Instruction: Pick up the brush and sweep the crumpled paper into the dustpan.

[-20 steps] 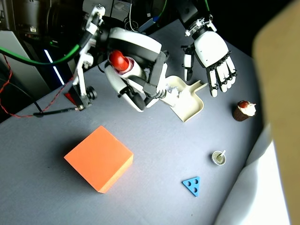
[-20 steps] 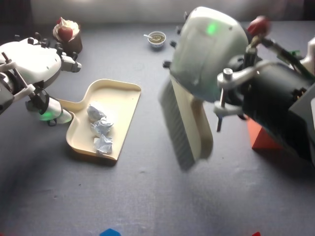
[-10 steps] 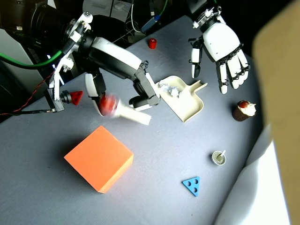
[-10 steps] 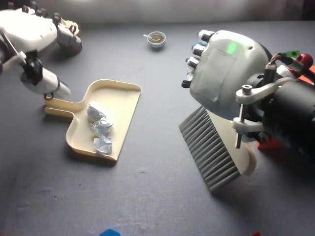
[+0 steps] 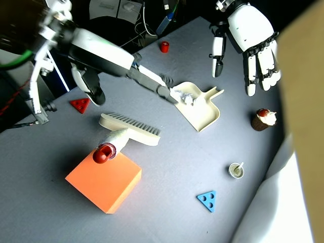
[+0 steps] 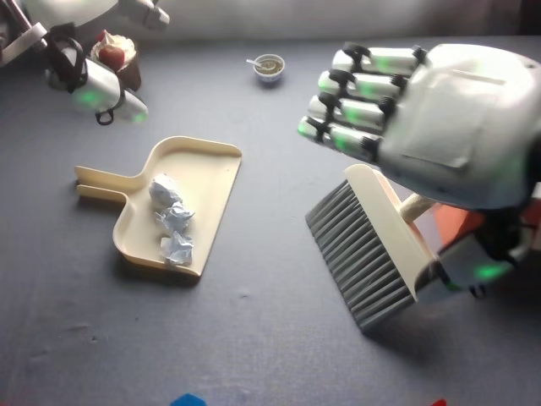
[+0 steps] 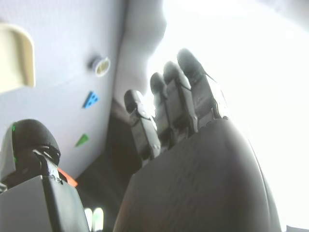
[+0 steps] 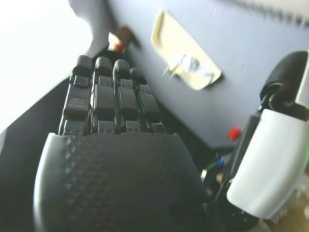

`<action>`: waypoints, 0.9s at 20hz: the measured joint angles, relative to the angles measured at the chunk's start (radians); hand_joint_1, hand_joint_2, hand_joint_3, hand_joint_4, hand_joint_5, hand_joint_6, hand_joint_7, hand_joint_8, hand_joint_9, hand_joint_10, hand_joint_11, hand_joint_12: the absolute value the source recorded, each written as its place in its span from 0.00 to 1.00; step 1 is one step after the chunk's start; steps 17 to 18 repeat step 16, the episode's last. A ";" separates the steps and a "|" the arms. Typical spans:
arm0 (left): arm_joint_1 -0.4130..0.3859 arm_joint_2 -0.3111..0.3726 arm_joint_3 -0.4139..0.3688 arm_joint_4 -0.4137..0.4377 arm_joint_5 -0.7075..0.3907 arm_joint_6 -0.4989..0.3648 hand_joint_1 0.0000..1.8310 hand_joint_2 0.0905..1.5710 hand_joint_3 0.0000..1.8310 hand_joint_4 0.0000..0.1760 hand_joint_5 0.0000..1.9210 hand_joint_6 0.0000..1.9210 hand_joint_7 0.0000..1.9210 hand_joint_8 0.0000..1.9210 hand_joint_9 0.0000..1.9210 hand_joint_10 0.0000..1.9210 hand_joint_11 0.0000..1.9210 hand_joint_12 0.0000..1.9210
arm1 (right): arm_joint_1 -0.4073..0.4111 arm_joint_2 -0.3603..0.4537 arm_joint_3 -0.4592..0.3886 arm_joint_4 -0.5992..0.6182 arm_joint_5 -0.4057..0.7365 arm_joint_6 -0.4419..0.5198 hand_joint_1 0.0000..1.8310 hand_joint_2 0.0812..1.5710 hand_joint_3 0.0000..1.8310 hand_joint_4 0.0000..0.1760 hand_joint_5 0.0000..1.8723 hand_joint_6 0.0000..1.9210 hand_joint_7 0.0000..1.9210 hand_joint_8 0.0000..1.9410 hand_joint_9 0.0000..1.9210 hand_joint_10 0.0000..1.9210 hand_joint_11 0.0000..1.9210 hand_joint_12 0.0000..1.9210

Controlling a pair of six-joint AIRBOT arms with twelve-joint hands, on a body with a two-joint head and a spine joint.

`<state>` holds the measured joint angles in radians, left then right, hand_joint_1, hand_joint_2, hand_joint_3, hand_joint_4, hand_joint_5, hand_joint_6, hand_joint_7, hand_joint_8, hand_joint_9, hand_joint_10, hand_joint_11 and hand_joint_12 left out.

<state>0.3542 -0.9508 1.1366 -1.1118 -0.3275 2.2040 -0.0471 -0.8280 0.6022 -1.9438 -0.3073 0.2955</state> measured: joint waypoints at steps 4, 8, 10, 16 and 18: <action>-0.023 0.025 -0.039 -0.034 0.012 0.052 0.46 0.59 0.00 0.63 0.26 0.00 0.18 0.00 0.15 0.00 0.05 0.25 | 0.000 0.083 0.001 -0.060 0.250 0.318 0.31 0.41 0.00 0.00 0.04 0.00 0.05 0.00 0.05 0.00 0.06 0.05; -0.079 0.051 -0.068 -0.127 0.005 0.166 0.42 0.61 0.01 0.64 0.25 0.00 0.17 0.00 0.14 0.00 0.04 0.24 | -0.007 0.192 -0.022 -0.105 0.299 0.515 0.27 0.44 0.01 0.00 0.04 0.00 0.02 0.00 0.03 0.00 0.04 0.02; -0.103 0.061 -0.078 -0.148 0.007 0.193 0.44 0.60 0.00 0.60 0.26 0.00 0.16 0.00 0.12 0.00 0.03 0.24 | -0.007 0.190 -0.021 -0.111 0.283 0.534 0.24 0.45 0.01 0.00 0.03 0.00 0.03 0.00 0.03 0.00 0.03 0.01; -0.138 0.086 -0.098 -0.217 0.027 0.282 0.45 0.58 0.00 0.65 0.30 0.00 0.15 0.00 0.12 0.00 0.00 0.28 | -0.019 0.182 -0.041 -0.121 0.241 0.538 0.26 0.45 0.00 0.00 0.00 0.00 0.00 0.00 0.00 0.00 0.00 0.00; -0.138 0.086 -0.098 -0.217 0.027 0.282 0.45 0.58 0.00 0.65 0.30 0.00 0.15 0.00 0.12 0.00 0.00 0.28 | -0.019 0.182 -0.041 -0.121 0.241 0.538 0.26 0.45 0.00 0.00 0.00 0.00 0.00 0.00 0.00 0.00 0.00 0.00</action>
